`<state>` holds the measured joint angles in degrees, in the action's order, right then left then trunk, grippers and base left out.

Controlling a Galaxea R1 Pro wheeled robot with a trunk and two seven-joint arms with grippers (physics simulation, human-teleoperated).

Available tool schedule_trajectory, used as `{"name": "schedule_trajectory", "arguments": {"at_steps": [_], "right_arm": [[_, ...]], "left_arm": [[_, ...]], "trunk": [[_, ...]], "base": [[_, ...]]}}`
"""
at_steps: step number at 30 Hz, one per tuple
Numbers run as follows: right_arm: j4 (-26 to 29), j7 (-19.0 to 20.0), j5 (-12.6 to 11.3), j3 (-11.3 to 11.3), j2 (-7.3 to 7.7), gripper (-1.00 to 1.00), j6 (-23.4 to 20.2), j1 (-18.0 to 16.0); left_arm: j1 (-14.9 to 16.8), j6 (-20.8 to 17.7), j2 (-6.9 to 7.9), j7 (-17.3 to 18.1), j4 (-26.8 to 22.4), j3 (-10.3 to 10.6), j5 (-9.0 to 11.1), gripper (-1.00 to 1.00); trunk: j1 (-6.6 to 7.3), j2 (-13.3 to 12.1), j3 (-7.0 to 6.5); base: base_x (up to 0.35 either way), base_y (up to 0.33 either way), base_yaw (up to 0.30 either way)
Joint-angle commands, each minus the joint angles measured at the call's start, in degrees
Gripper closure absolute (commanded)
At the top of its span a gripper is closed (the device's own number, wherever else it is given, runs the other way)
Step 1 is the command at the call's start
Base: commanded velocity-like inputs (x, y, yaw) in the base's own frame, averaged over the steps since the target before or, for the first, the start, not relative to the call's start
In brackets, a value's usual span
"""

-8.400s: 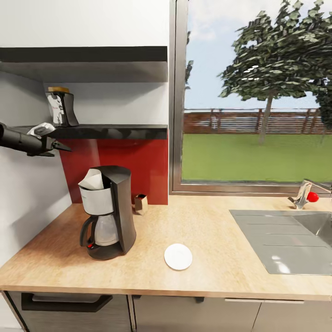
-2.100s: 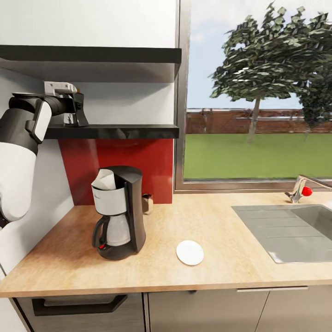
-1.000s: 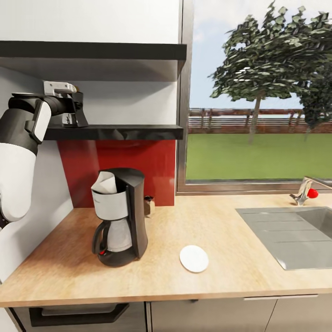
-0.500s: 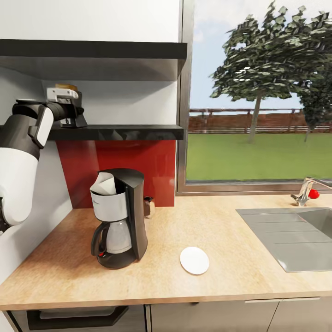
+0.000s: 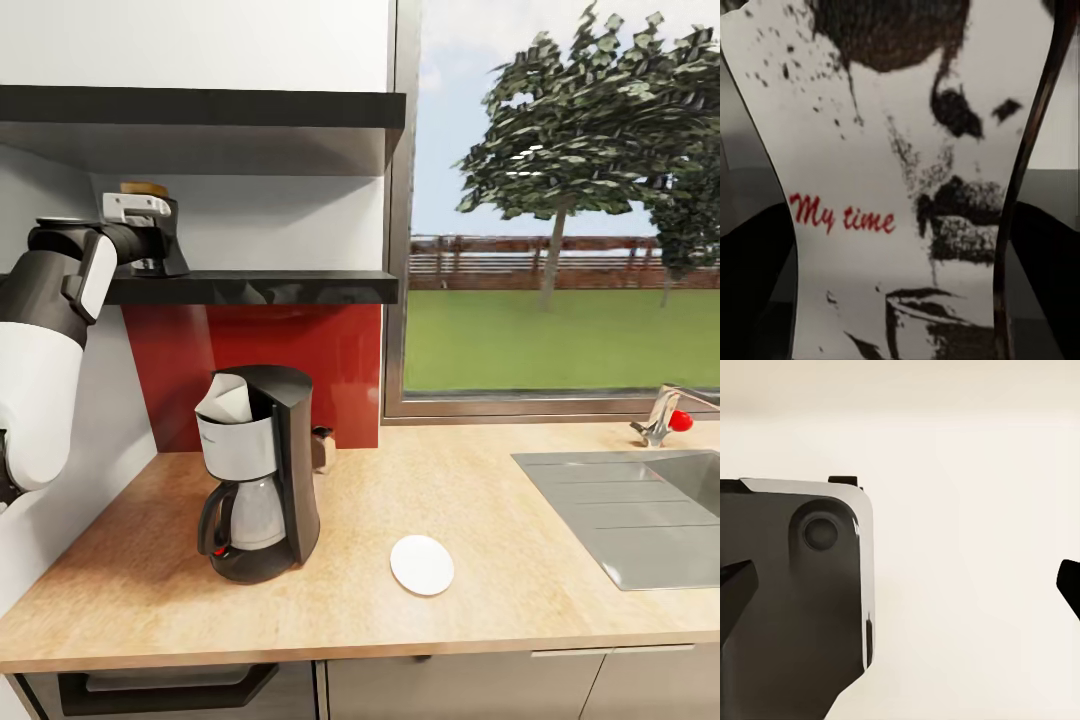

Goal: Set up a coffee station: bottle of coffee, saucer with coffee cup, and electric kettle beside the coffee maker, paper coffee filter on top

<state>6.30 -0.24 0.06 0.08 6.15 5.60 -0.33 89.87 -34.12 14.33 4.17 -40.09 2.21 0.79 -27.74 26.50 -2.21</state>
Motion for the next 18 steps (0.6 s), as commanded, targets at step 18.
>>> {"name": "schedule_trajectory", "arguments": {"at_steps": [18], "right_arm": [[-0.06, -0.02, -0.03, 0.01, 0.0, -1.0, 0.21, -0.02]], "left_arm": [[0.0, -0.33, -0.02, 0.19, -0.07, 0.25, 0.0, 1.0]], "trunk": [[-0.02, 0.03, 0.02]], "base": [[0.0, 0.0, 0.0]]}}
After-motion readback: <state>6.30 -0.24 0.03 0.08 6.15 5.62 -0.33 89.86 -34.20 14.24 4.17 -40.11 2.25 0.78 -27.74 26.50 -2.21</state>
